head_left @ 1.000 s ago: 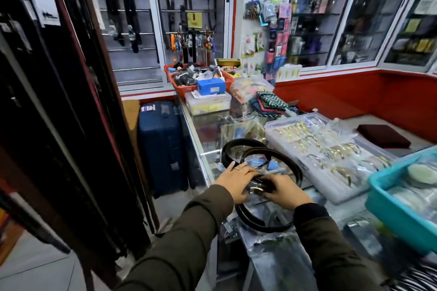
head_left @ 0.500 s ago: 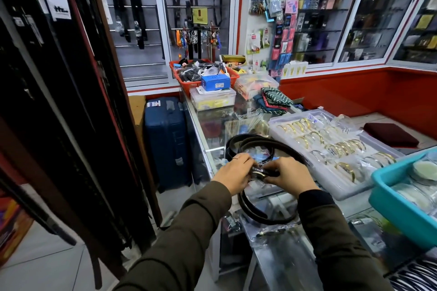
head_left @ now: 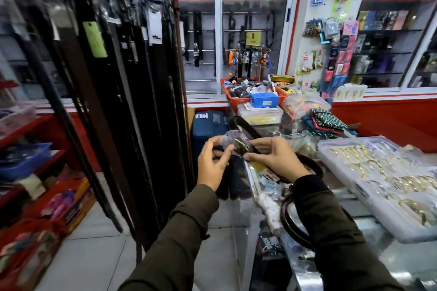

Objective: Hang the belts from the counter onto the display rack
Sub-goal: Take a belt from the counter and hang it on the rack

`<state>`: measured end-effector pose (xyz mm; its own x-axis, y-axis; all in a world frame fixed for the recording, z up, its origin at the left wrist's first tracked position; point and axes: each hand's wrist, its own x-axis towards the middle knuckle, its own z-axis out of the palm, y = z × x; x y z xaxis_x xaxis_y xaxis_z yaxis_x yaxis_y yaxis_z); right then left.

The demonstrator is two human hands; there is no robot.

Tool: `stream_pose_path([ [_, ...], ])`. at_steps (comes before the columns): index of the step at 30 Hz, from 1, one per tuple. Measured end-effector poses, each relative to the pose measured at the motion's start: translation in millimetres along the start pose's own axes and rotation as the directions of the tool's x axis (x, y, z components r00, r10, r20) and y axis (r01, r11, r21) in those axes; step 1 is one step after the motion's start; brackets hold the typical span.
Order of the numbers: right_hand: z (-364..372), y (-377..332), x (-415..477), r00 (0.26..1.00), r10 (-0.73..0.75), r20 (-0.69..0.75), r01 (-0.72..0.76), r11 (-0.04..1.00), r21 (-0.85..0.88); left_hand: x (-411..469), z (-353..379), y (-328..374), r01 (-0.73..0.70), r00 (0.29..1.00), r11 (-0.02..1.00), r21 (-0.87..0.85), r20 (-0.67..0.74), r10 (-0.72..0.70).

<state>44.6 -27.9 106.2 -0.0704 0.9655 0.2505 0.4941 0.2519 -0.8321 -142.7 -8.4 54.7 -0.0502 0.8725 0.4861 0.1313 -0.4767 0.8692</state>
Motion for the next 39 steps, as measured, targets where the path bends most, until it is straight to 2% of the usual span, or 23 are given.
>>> stream_pose_path([
  [3, 22, -14, 10, 0.999, -0.01, 0.033, 0.007, 0.995, 0.1, 2, -17, 6, 0.157, 0.98, 0.972, -0.176, -0.096, -0.175],
  [6, 42, -29, 12, 0.997, -0.032, 0.07, 0.021, 0.988, 0.155, 2, -34, 12, 0.199, 0.954, 0.936, -0.289, -0.161, -0.253],
  [9, 59, -43, 9, 0.997, -0.044, 0.07, 0.029, 0.98, 0.198, 5, -53, 18, 0.153, 0.957, 0.95, -0.273, -0.2, -0.212],
  [13, 77, -53, 8, 0.991, -0.133, 0.028, 0.127, 0.978, 0.165, 8, -79, 28, 0.11, 0.952, 0.962, -0.249, -0.251, -0.174],
  [15, 83, -58, 11, 0.985, -0.157, 0.066, 0.135, 0.957, 0.258, 10, -89, 36, 0.092, 0.952, 0.964, -0.251, -0.263, -0.159],
  [18, 97, -73, 19, 0.978, -0.185, 0.095, 0.135, 0.913, 0.385, 13, -104, 50, 0.059, 0.947, 0.961, -0.269, -0.29, -0.139],
  [21, 114, -96, 31, 0.977, -0.207, 0.052, 0.155, 0.857, 0.492, 20, -128, 58, 0.046, 0.939, 0.951, -0.307, -0.311, -0.145],
  [25, 130, -137, 50, 0.968, -0.251, -0.007, 0.203, 0.767, 0.609, 28, -163, 70, 0.023, 0.957, 0.953, -0.302, -0.268, -0.108],
  [29, 147, -173, 68, 0.959, -0.282, -0.008, 0.221, 0.732, 0.645, 42, -193, 89, -0.004, 0.954, 0.949, -0.316, -0.287, -0.092],
  [34, 161, -225, 85, 0.958, -0.277, -0.069, 0.236, 0.631, 0.739, 70, -227, 132, -0.099, 0.941, 0.957, -0.272, -0.339, 0.001],
  [39, 162, -290, 104, 0.928, -0.368, -0.054, 0.258, 0.535, 0.804, 99, -258, 180, -0.155, 0.92, 0.947, -0.281, -0.389, 0.036],
])
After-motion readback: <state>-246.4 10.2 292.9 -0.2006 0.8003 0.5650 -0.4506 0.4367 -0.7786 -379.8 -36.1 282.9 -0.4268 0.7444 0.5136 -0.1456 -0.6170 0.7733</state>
